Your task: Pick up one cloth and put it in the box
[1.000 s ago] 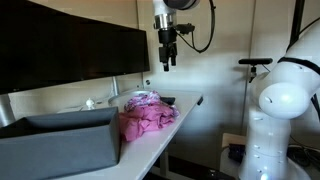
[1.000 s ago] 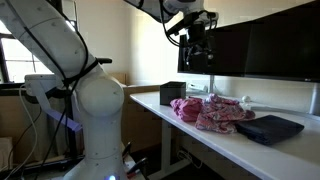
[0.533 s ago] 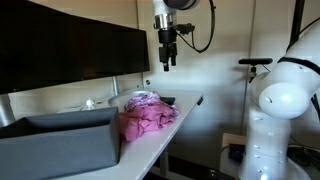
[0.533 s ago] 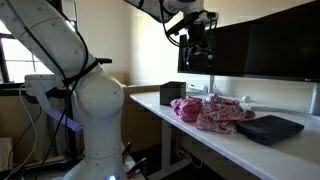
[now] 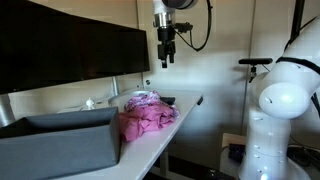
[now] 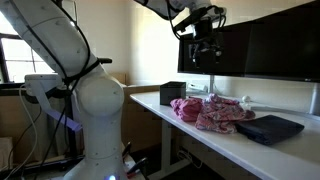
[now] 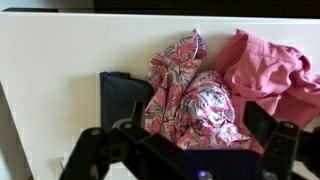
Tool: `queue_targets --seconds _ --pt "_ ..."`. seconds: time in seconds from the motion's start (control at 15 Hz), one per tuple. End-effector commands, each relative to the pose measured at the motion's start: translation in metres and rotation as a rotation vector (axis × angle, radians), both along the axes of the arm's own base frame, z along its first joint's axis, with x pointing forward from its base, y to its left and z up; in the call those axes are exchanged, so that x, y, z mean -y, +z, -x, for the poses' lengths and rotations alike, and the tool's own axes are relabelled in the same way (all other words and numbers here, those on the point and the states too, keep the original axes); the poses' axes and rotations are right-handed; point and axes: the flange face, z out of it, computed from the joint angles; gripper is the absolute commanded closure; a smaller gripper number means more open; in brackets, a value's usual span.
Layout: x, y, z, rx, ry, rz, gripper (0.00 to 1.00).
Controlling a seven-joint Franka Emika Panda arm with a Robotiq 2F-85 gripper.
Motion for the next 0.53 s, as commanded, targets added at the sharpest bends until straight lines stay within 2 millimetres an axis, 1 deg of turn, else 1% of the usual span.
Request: queue_targets --seconds 0.0,0.2,0.33,0.47 --pt "0.023 0.000 -0.025 -0.008 0.064 -0.012 0.00" --pt "0.038 -0.005 -0.039 -0.012 0.123 -0.033 0.00" --pt "0.043 -0.009 -0.052 -0.011 0.165 -0.039 0.00" --pt "0.043 -0.016 -0.066 -0.022 0.195 -0.028 0.00"
